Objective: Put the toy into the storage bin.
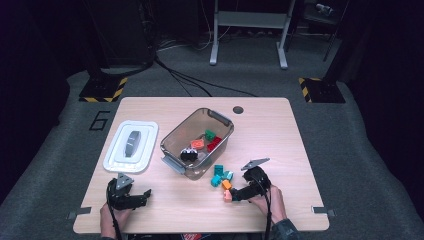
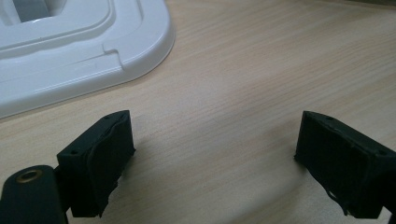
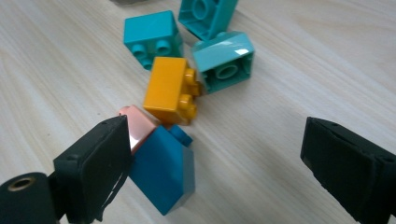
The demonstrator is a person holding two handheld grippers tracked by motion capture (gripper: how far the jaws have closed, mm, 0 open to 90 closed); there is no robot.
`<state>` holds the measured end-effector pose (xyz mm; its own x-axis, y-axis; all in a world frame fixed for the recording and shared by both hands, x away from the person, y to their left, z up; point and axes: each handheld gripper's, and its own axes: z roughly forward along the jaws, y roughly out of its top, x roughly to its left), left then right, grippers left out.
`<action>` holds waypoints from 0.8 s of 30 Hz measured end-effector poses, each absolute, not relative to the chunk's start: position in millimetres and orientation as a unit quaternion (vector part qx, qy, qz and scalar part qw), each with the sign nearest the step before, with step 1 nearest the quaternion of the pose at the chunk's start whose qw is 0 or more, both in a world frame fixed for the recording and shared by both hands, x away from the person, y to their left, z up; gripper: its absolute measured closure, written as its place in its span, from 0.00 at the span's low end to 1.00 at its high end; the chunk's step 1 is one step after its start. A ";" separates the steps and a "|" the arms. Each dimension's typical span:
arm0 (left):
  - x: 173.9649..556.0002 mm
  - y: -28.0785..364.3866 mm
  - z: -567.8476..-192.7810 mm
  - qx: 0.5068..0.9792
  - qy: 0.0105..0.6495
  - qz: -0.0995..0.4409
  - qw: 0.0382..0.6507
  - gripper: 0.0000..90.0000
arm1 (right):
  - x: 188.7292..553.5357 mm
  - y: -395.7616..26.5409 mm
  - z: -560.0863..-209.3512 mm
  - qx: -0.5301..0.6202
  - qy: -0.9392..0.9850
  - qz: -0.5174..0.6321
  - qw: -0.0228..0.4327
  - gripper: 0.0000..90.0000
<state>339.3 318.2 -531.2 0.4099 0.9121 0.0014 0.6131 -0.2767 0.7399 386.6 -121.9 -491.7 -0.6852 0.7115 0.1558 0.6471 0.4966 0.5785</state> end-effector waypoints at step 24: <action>339.3 317.6 -531.4 0.766 0.499 0.221 0.341 0.12 | 385.3 -141.1 -496.5 0.416 0.853 0.304 0.079 0.16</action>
